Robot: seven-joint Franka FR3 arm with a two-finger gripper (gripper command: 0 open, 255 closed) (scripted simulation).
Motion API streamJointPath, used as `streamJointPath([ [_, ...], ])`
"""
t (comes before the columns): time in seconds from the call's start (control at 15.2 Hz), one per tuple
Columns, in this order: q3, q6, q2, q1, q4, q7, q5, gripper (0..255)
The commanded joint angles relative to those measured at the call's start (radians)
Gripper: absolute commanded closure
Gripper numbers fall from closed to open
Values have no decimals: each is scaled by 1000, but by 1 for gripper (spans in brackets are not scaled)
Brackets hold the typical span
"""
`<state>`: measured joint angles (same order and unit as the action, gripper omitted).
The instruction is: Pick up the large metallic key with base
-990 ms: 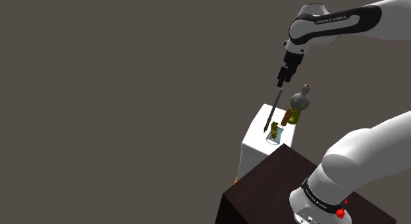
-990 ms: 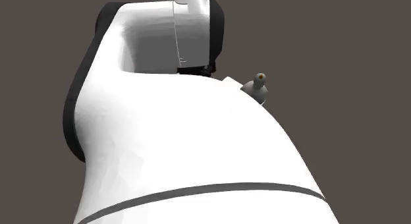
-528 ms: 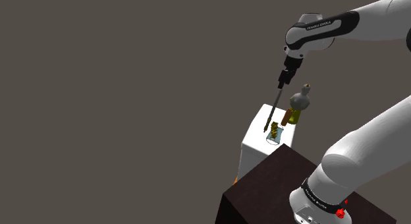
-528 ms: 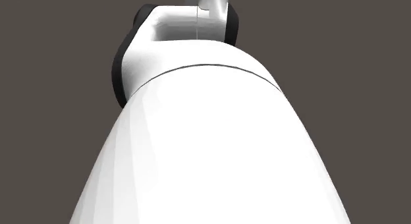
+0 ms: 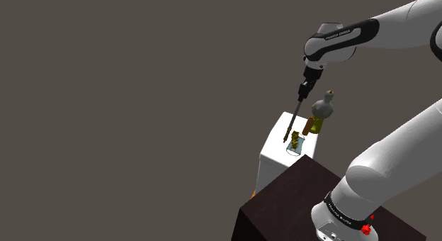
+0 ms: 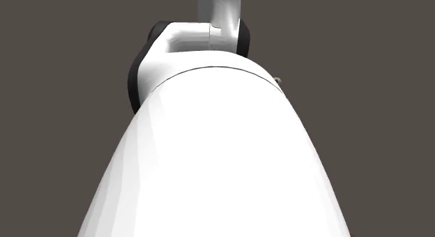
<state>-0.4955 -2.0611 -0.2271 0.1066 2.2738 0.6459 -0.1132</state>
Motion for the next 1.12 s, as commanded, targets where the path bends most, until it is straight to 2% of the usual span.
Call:
streamJointPath([
  [0.0, 0, -2, 0, 0, 2, 0, 0, 255],
  [0.46, 0, 0, 1, 0, 0, 1, 0, 255],
  [1.06, 15, 124, -37, -1, -90, -10, -8, 255],
])
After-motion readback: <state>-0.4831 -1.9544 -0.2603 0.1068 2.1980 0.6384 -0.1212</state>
